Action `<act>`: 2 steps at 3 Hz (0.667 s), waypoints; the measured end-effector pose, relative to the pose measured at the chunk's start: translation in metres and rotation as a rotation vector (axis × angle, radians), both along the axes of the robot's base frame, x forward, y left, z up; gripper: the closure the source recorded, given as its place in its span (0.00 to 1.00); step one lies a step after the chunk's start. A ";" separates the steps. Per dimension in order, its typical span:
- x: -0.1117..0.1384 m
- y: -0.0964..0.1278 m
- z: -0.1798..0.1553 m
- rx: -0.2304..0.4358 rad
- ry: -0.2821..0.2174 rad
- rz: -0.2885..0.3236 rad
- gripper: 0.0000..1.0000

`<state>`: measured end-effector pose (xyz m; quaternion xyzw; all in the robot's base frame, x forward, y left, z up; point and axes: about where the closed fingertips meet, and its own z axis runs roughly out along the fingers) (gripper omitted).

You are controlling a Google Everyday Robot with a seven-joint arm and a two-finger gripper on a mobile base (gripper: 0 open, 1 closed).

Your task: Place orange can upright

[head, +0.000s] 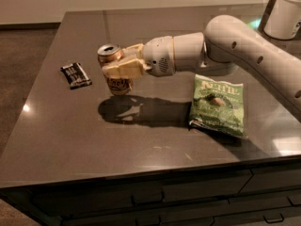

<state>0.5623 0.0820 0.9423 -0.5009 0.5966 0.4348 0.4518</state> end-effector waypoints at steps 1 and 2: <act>0.003 -0.001 -0.011 0.036 0.018 -0.008 0.13; 0.006 -0.002 -0.022 0.071 0.023 -0.011 0.00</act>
Offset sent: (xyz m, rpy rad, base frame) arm 0.0121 -0.0097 -0.0367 0.1168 0.0301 -0.0264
